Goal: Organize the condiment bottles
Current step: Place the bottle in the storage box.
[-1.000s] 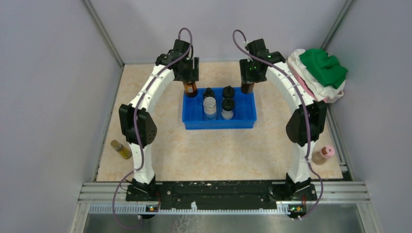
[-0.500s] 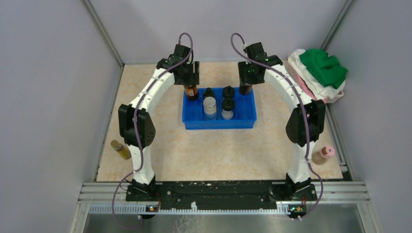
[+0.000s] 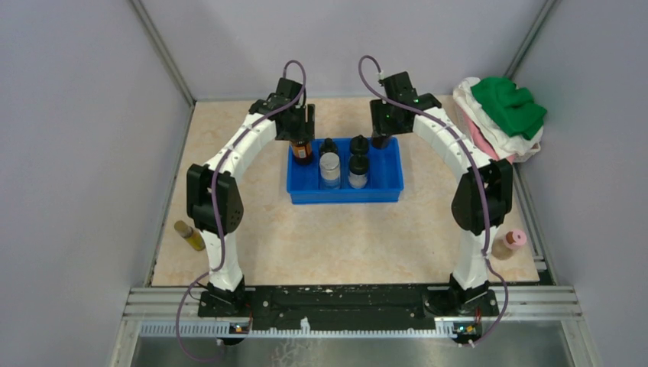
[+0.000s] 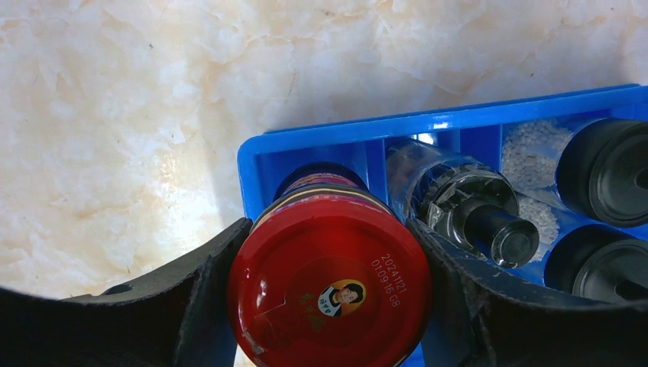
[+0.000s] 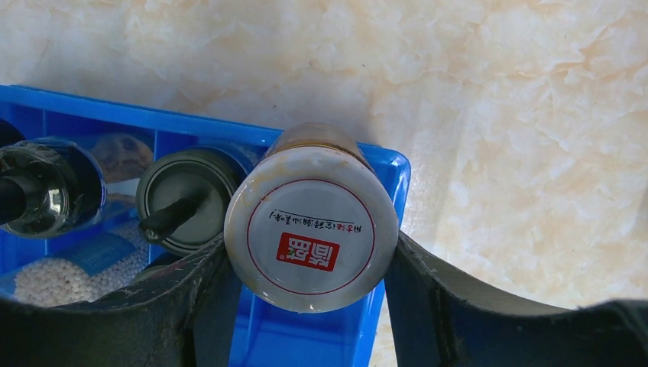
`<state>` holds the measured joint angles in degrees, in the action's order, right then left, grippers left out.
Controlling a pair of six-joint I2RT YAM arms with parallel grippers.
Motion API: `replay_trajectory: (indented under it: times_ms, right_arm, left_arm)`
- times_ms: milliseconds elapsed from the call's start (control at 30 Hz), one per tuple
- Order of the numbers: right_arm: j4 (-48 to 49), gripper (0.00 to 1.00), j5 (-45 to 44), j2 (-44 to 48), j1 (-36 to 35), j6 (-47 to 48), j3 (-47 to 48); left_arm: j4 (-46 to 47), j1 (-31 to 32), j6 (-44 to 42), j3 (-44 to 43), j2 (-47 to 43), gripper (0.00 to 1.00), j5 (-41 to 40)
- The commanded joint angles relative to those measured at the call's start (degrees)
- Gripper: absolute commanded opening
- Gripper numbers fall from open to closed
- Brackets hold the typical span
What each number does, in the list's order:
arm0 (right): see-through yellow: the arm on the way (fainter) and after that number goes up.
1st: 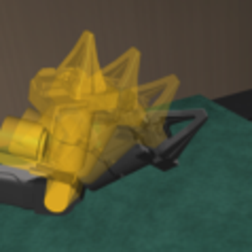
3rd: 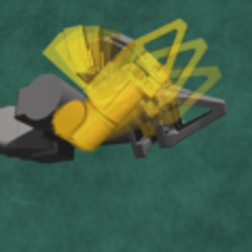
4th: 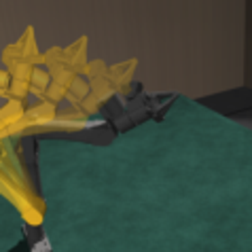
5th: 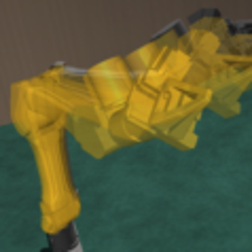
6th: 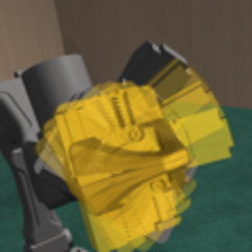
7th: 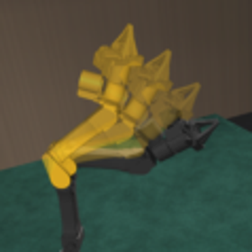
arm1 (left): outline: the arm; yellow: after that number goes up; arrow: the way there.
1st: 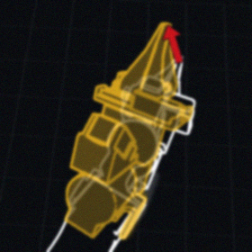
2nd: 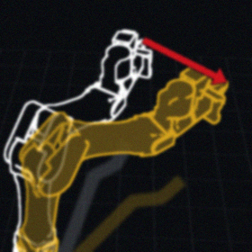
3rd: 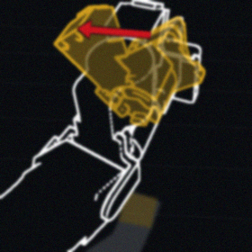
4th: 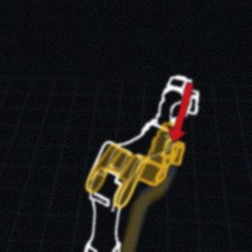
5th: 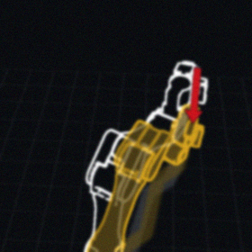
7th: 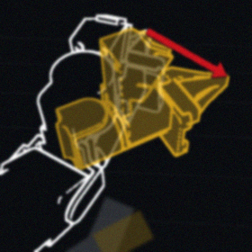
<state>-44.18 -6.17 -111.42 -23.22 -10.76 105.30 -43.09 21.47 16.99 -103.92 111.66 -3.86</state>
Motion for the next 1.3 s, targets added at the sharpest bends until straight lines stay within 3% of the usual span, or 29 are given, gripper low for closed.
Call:
replay_trajectory:
  times_ms: [0,667,1267]
  right_arm:
    - [2.1,0.0,-0.1,4.4,-1.4,-1.4,-0.8]
    - [0.0,0.0,-2.7,7.4,-2.5,-1.4,-1.5]
    - [6.4,0.0,-4.7,6.0,-2.4,-1.8,-7.6]
  left_arm:
    - [6.7,0.2,0.7,-1.3,-6.3,0.0,-0.4]
    - [6.4,1.0,1.0,-0.1,-8.3,0.0,-0.4]
    - [10.7,1.2,0.6,5.6,-8.3,0.0,-1.8]
